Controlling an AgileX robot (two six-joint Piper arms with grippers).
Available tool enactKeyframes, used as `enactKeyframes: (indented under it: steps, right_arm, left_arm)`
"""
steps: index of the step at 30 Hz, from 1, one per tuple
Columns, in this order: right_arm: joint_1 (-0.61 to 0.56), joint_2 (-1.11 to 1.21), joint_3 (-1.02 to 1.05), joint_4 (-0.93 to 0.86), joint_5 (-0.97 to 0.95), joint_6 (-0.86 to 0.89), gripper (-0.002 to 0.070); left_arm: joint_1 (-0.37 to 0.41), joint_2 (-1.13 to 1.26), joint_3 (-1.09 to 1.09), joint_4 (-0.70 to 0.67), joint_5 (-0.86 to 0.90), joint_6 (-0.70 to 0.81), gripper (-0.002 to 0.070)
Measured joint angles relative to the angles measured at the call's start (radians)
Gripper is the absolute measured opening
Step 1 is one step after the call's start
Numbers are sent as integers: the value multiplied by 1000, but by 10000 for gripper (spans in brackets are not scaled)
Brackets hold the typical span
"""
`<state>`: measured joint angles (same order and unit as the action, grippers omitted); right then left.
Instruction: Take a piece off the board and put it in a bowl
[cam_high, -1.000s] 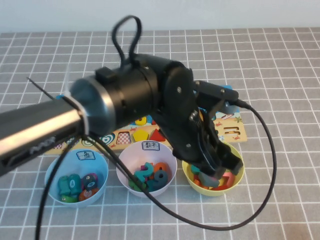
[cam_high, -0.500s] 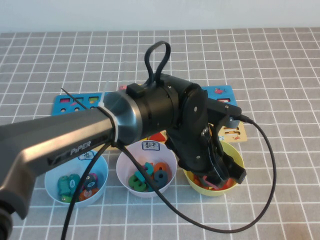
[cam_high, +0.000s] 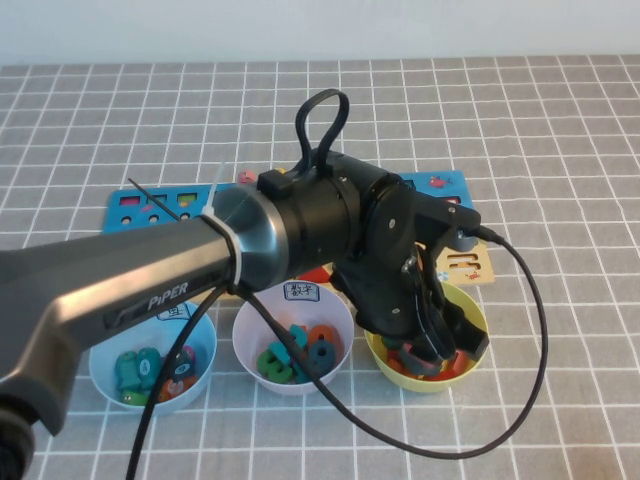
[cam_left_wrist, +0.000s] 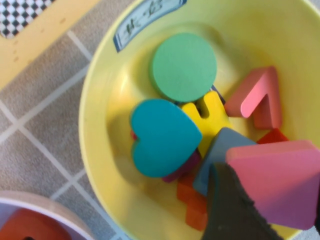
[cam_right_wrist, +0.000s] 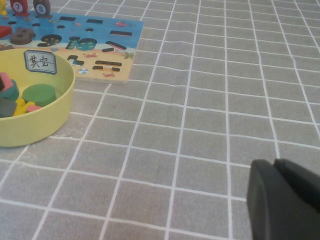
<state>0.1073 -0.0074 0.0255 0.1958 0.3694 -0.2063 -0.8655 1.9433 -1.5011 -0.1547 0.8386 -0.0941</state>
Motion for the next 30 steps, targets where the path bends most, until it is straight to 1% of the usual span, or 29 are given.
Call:
enactKeyframes:
  steps: [7, 16, 19, 24, 27, 28, 30]
  right_arm:
    - [0, 0, 0, 0, 0, 0, -17]
    - [0, 0, 0, 0, 0, 0, -17]
    - [0, 0, 0, 0, 0, 0, -17]
    - [0, 0, 0, 0, 0, 0, -17]
    - [0, 0, 0, 0, 0, 0, -17]
    - [0, 0, 0, 0, 0, 0, -17]
    - [0, 0, 0, 0, 0, 0, -17]
  left_arm:
    - [0, 0, 0, 2, -25, 4, 287]
    - [0, 9, 0, 2, -34, 1, 387]
    - [0, 13, 0, 4, -38, 1, 401]
    - [0, -3, 0, 6, -54, 1, 405]
    - [0, -46, 12, 30, -66, 1, 375]
    - [0, -72, 28, 52, -77, 3, 347]
    - [0, -128, 72, 100, -115, 3, 264]
